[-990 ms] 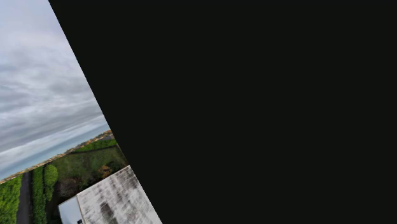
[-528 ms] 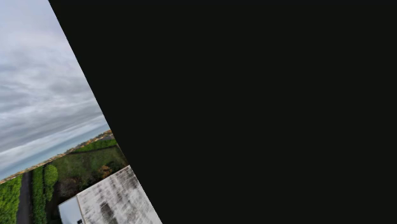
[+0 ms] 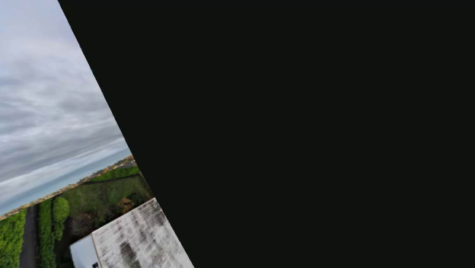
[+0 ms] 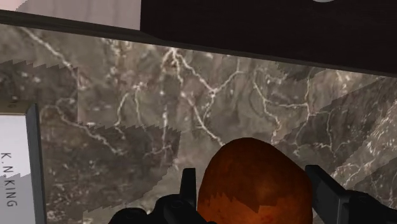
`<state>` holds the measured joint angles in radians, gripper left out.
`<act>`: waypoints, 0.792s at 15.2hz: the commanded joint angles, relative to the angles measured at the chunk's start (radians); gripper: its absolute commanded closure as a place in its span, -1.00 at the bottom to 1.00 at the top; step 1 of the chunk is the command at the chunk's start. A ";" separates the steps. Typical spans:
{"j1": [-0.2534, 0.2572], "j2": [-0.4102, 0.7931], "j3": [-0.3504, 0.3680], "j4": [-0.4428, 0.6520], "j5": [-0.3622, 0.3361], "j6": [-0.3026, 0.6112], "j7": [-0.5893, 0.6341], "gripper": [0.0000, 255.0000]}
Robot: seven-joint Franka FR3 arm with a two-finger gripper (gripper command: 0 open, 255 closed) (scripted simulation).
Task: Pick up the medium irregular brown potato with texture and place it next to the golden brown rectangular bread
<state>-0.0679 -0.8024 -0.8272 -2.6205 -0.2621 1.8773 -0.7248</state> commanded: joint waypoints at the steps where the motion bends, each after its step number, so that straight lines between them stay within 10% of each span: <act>1: -0.001 -0.009 0.015 0.020 0.007 -0.030 0.005 1.00; 12: 0.005 -0.038 0.088 0.138 0.052 -0.175 0.036 1.00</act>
<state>-0.0641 -0.8393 -0.7443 -2.4933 -0.2138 1.7135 -0.6909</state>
